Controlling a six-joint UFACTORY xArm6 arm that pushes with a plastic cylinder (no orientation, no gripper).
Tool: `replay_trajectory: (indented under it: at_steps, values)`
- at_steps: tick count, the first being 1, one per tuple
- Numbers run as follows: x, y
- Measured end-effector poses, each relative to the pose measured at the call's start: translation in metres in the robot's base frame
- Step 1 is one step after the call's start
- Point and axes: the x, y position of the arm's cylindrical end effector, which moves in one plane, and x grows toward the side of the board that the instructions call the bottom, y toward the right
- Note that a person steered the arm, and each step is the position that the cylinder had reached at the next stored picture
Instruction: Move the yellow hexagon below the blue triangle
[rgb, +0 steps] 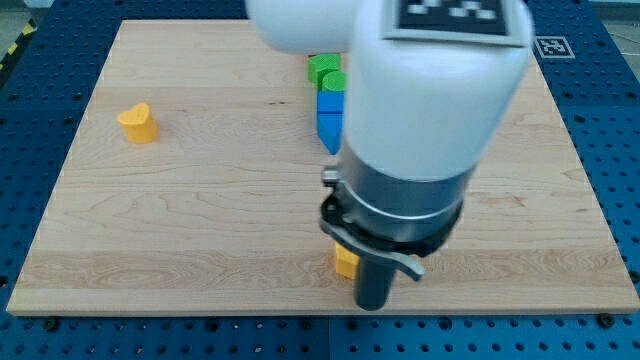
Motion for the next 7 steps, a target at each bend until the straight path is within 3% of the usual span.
replay_trajectory:
  at_steps: [4,7]
  values:
    - [-0.09,-0.022]
    - [-0.113,-0.026]
